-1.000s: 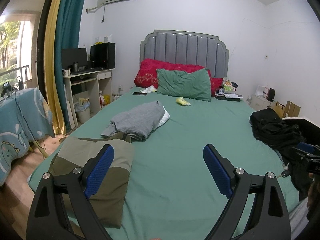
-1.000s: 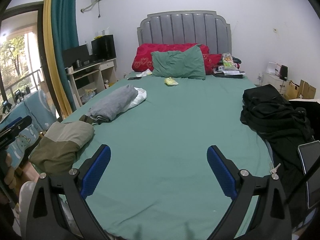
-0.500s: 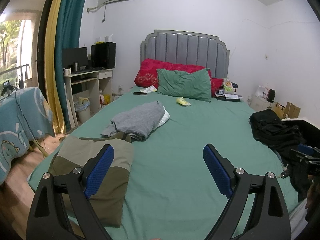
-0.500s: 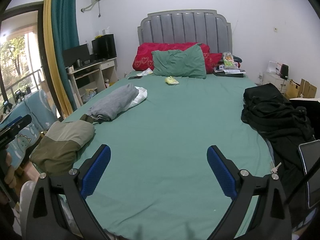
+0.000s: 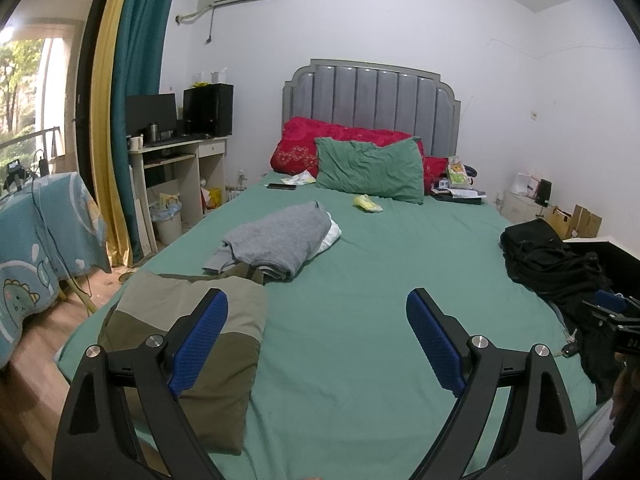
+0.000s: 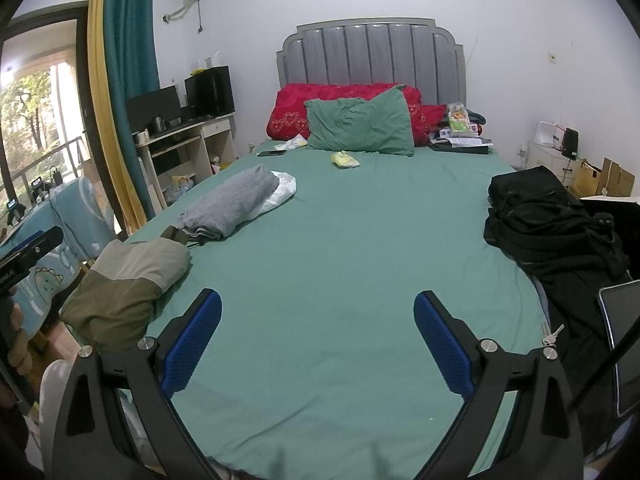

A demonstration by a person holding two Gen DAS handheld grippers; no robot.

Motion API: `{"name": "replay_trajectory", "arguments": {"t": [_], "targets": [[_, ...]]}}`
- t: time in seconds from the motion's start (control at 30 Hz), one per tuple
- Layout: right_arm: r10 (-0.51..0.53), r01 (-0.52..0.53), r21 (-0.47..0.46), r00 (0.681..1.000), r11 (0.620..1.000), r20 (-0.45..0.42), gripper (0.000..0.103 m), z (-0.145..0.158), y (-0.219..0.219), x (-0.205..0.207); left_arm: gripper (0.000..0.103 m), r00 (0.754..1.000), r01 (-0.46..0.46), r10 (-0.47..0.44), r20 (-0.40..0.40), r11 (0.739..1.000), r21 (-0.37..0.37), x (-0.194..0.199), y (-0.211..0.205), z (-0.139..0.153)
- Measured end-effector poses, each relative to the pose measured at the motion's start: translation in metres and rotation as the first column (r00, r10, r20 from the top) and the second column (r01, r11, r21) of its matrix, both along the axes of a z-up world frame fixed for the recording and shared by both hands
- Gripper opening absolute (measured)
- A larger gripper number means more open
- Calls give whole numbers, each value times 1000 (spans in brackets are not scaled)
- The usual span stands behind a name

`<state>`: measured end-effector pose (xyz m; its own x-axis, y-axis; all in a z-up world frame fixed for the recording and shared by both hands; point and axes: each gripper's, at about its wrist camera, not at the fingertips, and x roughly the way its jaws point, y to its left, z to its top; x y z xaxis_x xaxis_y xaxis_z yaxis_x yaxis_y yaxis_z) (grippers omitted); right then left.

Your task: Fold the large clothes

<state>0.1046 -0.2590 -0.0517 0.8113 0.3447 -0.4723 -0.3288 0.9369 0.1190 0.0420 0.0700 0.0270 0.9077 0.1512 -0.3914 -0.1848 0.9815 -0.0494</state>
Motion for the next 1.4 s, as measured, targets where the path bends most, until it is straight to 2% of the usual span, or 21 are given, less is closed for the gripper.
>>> {"name": "replay_trajectory", "arguments": {"t": [1.4], "targets": [[3, -3, -3, 1000, 1000, -5, 96, -3, 5, -2, 93, 1000, 6, -6, 9, 1000, 2, -5, 7, 0]]}}
